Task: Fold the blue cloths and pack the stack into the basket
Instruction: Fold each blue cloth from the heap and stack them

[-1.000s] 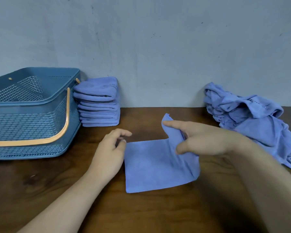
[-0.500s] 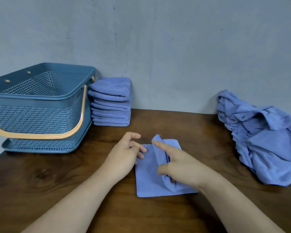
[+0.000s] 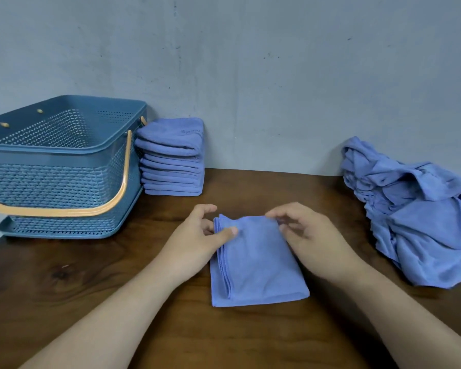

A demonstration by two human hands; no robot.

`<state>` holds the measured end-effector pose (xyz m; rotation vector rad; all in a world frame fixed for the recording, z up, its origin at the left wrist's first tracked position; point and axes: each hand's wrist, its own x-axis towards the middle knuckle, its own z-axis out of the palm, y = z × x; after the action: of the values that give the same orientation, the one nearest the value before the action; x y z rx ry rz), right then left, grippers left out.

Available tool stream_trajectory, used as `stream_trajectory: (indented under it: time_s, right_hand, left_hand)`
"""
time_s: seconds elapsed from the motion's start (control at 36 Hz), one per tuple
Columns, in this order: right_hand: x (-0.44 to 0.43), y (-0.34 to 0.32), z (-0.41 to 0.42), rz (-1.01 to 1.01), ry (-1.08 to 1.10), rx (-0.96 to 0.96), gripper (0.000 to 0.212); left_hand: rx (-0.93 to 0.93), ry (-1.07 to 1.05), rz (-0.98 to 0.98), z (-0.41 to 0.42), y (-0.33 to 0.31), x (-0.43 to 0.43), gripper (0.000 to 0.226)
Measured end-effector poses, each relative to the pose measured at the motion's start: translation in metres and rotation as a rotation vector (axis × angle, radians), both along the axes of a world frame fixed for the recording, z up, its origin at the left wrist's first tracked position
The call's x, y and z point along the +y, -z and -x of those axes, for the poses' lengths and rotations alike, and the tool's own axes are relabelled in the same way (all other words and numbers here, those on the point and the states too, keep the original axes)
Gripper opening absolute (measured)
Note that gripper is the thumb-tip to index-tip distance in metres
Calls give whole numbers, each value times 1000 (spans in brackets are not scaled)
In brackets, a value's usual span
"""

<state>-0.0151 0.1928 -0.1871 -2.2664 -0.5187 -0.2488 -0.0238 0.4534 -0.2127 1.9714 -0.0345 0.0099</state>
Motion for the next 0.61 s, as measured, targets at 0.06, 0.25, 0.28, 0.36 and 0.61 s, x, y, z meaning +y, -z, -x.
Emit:
stream_trajectory:
  time_s: [0.06, 0.25, 0.28, 0.36, 0.61]
  right_hand:
    - [-10, 18, -2, 132, -74, -39, 35]
    - [-13, 30, -1, 282, -150, 135, 52]
    - [-12, 28, 0, 321, -158, 146, 58]
    - [-7, 23, 4, 454, -163, 184, 79]
    - [19, 13, 15, 668, -114, 271, 113]
  left_hand:
    - [-19, -7, -9, 0, 2, -1, 65]
    - [-6, -49, 13, -7, 6, 1, 39]
    - [1, -52, 16, -7, 6, 2, 37]
    - [21, -54, 7, -8, 6, 0, 33]
    - [47, -135, 24, -7, 2, 0, 30]
